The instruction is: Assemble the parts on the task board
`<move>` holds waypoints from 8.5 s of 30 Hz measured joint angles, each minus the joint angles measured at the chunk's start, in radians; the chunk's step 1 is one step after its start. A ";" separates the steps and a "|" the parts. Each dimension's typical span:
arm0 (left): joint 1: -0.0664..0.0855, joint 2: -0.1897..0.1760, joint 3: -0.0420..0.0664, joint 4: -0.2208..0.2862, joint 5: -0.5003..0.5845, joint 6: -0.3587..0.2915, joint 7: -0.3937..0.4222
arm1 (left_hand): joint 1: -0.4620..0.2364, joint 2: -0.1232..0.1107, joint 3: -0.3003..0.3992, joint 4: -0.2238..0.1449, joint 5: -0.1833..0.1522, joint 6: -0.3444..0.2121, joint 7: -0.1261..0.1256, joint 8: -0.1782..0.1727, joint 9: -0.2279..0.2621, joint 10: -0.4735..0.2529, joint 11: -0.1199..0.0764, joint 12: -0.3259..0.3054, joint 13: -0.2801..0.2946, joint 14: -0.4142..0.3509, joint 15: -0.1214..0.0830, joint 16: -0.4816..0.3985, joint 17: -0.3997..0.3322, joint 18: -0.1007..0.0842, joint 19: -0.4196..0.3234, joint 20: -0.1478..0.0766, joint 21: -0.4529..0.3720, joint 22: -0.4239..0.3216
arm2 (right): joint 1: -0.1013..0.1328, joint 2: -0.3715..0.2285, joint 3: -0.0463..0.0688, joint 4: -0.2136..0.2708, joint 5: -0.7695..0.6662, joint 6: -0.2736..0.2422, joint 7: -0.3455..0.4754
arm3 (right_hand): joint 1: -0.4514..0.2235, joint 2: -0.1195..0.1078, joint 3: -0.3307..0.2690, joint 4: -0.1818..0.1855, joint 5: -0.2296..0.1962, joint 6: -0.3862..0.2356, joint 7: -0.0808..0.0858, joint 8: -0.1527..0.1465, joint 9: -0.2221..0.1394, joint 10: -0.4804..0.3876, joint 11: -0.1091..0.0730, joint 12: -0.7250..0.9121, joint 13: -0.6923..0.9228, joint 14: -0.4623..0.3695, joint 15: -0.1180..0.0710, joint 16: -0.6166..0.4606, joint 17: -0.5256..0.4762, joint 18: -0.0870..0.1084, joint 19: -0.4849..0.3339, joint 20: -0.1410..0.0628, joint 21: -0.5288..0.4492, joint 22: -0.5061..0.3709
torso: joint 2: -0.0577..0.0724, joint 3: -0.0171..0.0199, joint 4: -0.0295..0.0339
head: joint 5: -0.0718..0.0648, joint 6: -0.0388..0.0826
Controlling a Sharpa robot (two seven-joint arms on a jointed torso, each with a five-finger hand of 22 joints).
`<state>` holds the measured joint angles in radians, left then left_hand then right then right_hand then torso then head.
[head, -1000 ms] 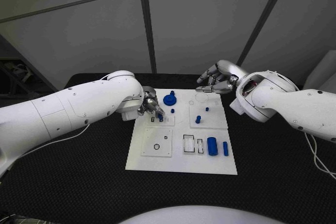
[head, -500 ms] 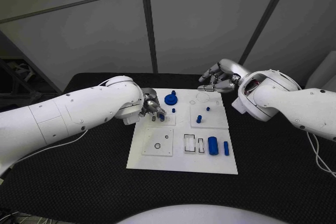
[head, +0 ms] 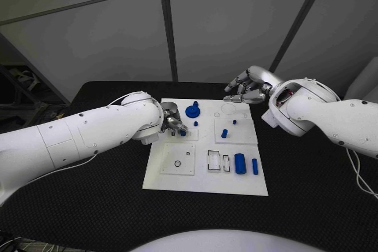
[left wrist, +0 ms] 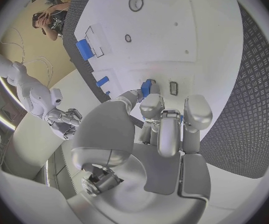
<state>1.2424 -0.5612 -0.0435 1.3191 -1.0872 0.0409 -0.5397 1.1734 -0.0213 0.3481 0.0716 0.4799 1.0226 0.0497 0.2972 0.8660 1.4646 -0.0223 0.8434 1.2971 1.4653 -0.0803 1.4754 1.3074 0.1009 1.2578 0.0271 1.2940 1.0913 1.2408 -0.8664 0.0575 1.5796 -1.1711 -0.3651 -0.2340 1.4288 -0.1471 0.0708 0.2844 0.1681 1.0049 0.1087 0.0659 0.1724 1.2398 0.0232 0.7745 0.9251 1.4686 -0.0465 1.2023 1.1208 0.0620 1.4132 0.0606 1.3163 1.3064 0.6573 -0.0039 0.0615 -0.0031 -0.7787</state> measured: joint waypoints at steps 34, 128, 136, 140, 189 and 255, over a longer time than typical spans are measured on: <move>-0.006 -0.007 0.000 0.014 -0.062 -0.002 0.000 | -0.018 -0.018 0.025 -0.019 0.019 0.010 -0.003 0.006 0.013 0.001 0.002 0.000 0.002 0.000 0.000 0.000 0.000 0.000 0.004 -0.004 0.000 0.006 | 0.000 0.002 0.000 -0.004 0.000 0.005 0.003 | 0.000 0.000 0.000 0.000 0.000 0.000 0.000 0.000 0.000 0.000 0.000 0.000 0.000 0.000 0.000 0.000 0.002 0.000 0.000 0.000 0.000 0.001 | 0.000 0.0007 0.0005 | -0.003 -0.005; 0.078 0.093 0.079 -0.362 0.019 0.148 0.003 | -0.018 -0.081 -0.265 0.215 -0.427 0.010 0.014 -0.164 -0.084 0.003 0.010 -0.163 0.010 -0.002 0.005 -0.012 0.000 0.000 -0.016 0.016 -0.079 -0.044 | 0.000 0.011 0.000 -0.018 0.013 -0.006 0.016 | -0.088 -0.001 -0.008 0.008 0.000 -0.014 0.000 0.000 0.008 -0.032 0.004 -0.091 -0.110 -0.009 0.002 -0.099 -0.076 0.016 -0.030 0.005 -0.101 -0.081 | 0.016 0.0012 -0.0059 | -0.006 0.003; 0.070 0.113 0.067 -0.393 0.009 0.167 0.013 | -0.012 -0.076 -0.279 0.218 -0.427 0.010 0.014 -0.164 -0.087 0.003 0.010 -0.179 0.010 -0.002 0.005 -0.017 0.000 0.000 -0.024 0.016 -0.087 -0.049 | 0.000 0.012 0.000 -0.015 0.014 -0.007 0.016 | -0.088 -0.001 -0.008 0.008 0.000 -0.014 0.000 0.000 0.008 -0.032 0.004 -0.091 -0.110 -0.009 0.002 -0.099 -0.076 0.016 -0.030 0.005 -0.101 -0.081 | 0.023 0.0007 -0.0070 | -0.012 0.009; 0.069 0.121 0.066 -0.402 0.007 0.173 0.017 | -0.012 -0.076 -0.279 0.218 -0.427 0.010 0.014 -0.164 -0.089 0.003 0.010 -0.179 0.010 -0.002 0.005 -0.017 0.000 0.000 -0.024 0.016 -0.087 -0.050 | 0.000 0.014 0.000 -0.015 0.014 -0.007 0.016 | -0.088 -0.001 -0.008 0.008 0.000 -0.014 0.000 0.000 0.009 -0.032 0.004 -0.091 -0.109 -0.009 0.002 -0.099 -0.076 0.016 -0.030 0.005 -0.101 -0.080 | 0.023 0.0007 -0.0071 | -0.012 0.005; 0.060 0.148 0.065 -0.424 0.001 0.237 0.037 | 0.080 0.006 -0.288 0.177 -0.427 0.037 0.009 -0.152 -0.088 0.003 0.010 -0.179 0.011 -0.002 0.005 -0.017 0.000 0.000 -0.024 0.016 -0.091 -0.043 | 0.000 0.020 0.000 -0.016 0.015 -0.006 0.016 | -0.088 -0.001 -0.006 0.006 0.004 -0.014 0.000 0.000 0.010 -0.032 0.004 -0.091 -0.109 -0.009 0.002 -0.099 -0.070 0.015 -0.030 0.005 -0.101 -0.077 | 0.023 0.0019 -0.0075 | -0.012 -0.011; 0.034 -0.088 0.065 -0.043 0.105 0.072 0.045 | 0.045 0.008 0.038 -0.011 -0.174 0.030 0.005 -0.071 0.041 0.003 0.004 -0.096 0.011 0.000 -0.004 0.004 0.000 0.000 0.009 -0.002 -0.068 0.043 | 0.000 0.014 0.000 -0.023 0.017 0.005 0.015 | -0.088 -0.001 -0.006 0.006 0.004 -0.014 0.000 0.000 0.010 -0.032 0.004 -0.091 -0.108 -0.009 0.002 -0.099 -0.069 0.015 -0.030 0.005 -0.101 -0.074 | 0.018 0.0019 0.0010 | 0.005 -0.011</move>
<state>1.2764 -0.6495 0.0220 1.2763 -0.9825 0.1130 -0.4949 1.2179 -0.0134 0.3865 0.0607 0.3054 1.0528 0.0549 0.2257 0.9074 1.4674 -0.0185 0.7474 1.3081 1.4657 -0.0843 1.4795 1.3074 0.1008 1.2667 0.0251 1.2265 1.1339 1.2407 -0.8522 0.0574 1.5566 -1.1542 -0.3601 -0.2188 1.3406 -0.1483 0.0645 0.2906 0.1716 0.9909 0.1091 0.0659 0.1825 1.2075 0.0268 0.6835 0.8169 1.4594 -0.0445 1.1037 1.0516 0.0775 1.3830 0.0660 1.2150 1.2320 0.6753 -0.0020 0.0624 0.0019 -0.7900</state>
